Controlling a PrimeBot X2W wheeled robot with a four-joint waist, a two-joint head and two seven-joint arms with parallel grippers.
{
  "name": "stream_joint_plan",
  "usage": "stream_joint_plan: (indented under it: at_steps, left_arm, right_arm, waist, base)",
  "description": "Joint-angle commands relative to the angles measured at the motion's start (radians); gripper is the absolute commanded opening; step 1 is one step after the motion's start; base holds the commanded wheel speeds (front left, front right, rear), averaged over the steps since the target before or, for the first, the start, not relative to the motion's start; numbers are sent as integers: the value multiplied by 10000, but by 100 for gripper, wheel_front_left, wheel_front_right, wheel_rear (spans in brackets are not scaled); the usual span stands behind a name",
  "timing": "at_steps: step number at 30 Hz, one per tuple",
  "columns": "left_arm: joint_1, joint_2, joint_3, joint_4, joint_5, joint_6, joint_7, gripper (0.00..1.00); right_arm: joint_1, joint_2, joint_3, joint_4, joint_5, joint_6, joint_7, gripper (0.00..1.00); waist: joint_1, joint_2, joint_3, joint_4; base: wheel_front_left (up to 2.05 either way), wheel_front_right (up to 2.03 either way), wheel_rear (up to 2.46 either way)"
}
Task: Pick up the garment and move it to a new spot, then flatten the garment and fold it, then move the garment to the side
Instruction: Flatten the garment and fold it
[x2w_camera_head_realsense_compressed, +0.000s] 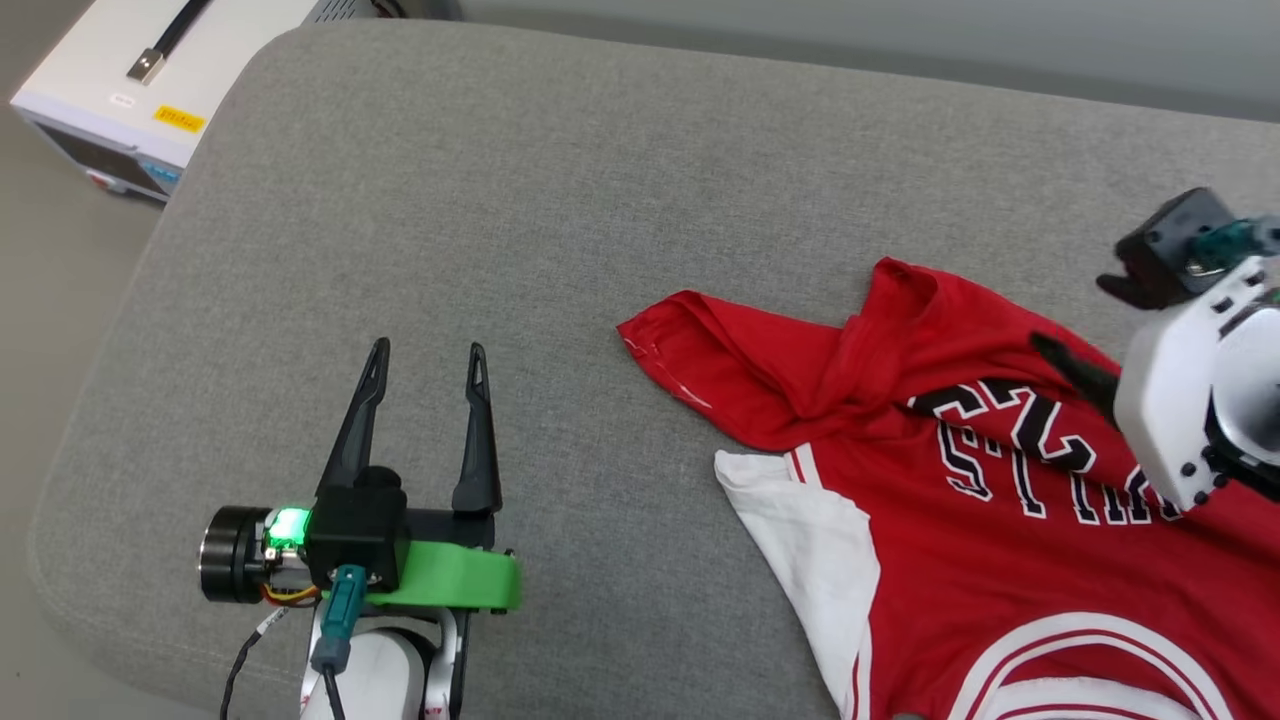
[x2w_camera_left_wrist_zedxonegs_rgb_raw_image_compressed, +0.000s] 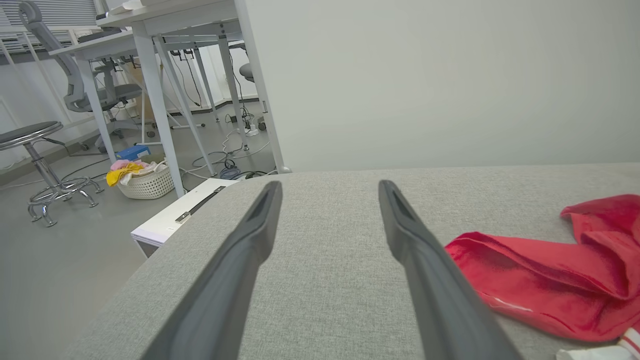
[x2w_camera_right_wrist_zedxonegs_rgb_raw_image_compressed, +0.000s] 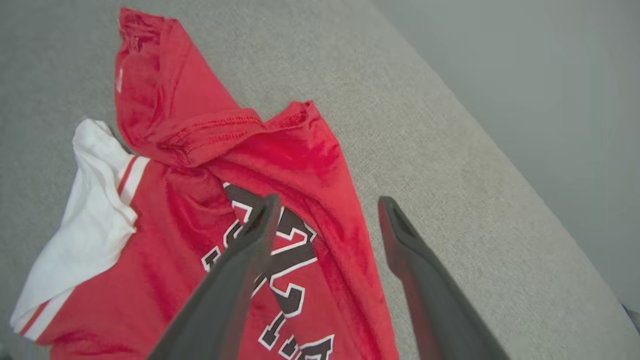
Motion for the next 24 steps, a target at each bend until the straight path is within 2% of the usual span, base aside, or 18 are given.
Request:
stream_joint_plan:
  at_steps: [1,4,9,16,21,22,23,24]
  left_arm:
    - [-244,-72,-27,-18,90,-28,-57,100]
    - [-429,-145,-72,-72,60,-18,-57,100]
    - [-728,-273,-167,-126,-18,9,-57,100]
    - [-1079,-415,-345,-63,-144,76,-57,100]
    - [-1112,-457,-314,34,-187,143,-57,100]
    - [-1086,-461,-285,58,-180,154,-57,100]
    - [-1066,-463,-261,75,-173,156,-57,100]
    - [-1050,-465,-241,87,-163,150,-57,100]
  right_arm:
    - [-445,-123,545,182,314,-7,513,100]
    - [-1316,-215,1699,581,717,-7,1274,100]
    - [-2351,14,3231,1596,1039,-7,1586,100]
    - [-2952,337,5329,3458,999,-7,1182,100]
    - [-3083,462,6260,4273,1261,-7,385,100]
    - [-3180,476,6342,4323,1314,-7,89,36]
    - [-3272,476,6398,4347,1327,-7,-152,0]
    - [-3377,469,6440,4345,1312,-7,-420,0]
  waist:
    - [0,0,440,396]
    - [0,0,768,571]
    - [0,0,1318,830]
    - [0,0,1863,1114]
    - [0,0,1821,1106]
    - [0,0,1753,1066]
    - [0,0,1697,1033]
    - [0,0,1624,1000]
  base:
    - [0,0,0]
    - [0,0,0]
    - [0,0,0]
    - [0,0,0]
    - [0,0,0]
    - [0,0,0]
    - [0,0,0]
    - [0,0,0]
